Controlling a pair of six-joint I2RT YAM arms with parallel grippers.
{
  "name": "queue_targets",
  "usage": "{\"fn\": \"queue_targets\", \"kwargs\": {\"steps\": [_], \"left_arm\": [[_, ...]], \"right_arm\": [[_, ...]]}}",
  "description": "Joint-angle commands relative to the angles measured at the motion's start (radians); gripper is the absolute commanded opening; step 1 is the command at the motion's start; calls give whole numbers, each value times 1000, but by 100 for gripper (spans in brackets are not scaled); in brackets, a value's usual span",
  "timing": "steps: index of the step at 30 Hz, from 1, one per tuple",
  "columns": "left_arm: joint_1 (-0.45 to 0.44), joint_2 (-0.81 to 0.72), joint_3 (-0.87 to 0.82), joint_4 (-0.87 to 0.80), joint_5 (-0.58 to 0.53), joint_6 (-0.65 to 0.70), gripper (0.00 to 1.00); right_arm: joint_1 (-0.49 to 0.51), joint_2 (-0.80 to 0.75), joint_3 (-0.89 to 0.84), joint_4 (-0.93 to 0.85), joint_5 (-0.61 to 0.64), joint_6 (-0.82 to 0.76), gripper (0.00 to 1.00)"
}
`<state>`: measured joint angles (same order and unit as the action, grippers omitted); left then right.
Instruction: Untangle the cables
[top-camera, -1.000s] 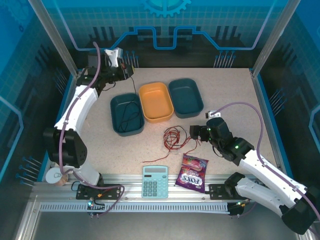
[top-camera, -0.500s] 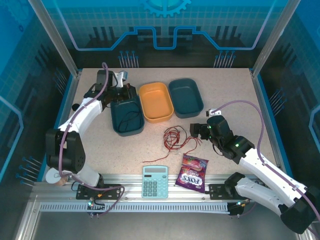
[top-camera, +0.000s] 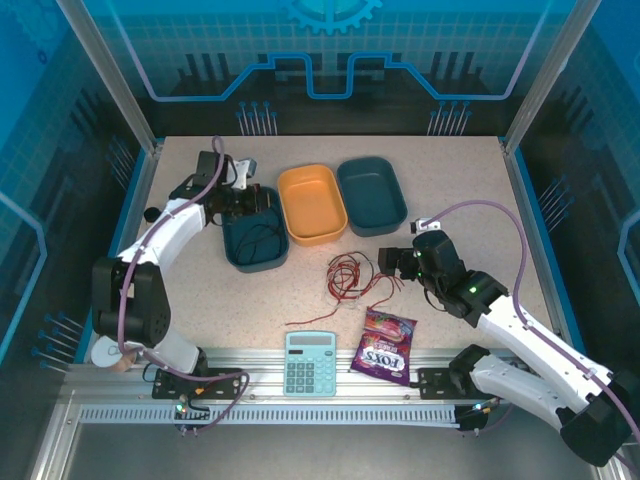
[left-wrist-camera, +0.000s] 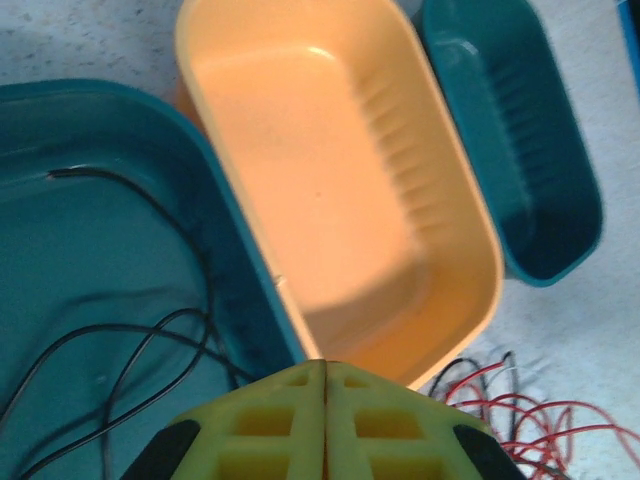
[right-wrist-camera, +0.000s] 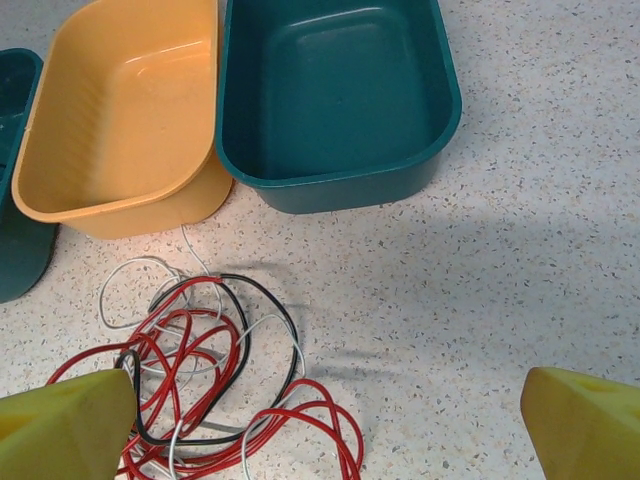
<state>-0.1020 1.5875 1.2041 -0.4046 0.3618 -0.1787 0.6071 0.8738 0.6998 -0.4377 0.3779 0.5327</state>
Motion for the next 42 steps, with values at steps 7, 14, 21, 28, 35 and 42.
{"fn": "queue_targets", "kwargs": {"steps": [7, 14, 21, 28, 35, 42], "left_arm": [[-2, 71, -18, -30, -148, 133, 0], [-2, 112, -38, 61, -209, 203, 0], [-2, 154, -42, 129, -244, 260, 26], [-2, 145, -58, 151, -313, 260, 42], [-3, 88, -70, 125, -473, 233, 60], [-3, -15, -120, 133, -472, 186, 83]], "right_arm": [[-15, 7, 25, -25, -16, 19, 100], [-15, 45, 58, -42, -23, 32, 100], [-15, 96, 77, -40, -51, 37, 100], [-16, 159, 113, -64, -81, 30, 100], [-15, 195, 124, -65, -103, 33, 100], [-15, 206, 129, -55, -108, 27, 100]]}}
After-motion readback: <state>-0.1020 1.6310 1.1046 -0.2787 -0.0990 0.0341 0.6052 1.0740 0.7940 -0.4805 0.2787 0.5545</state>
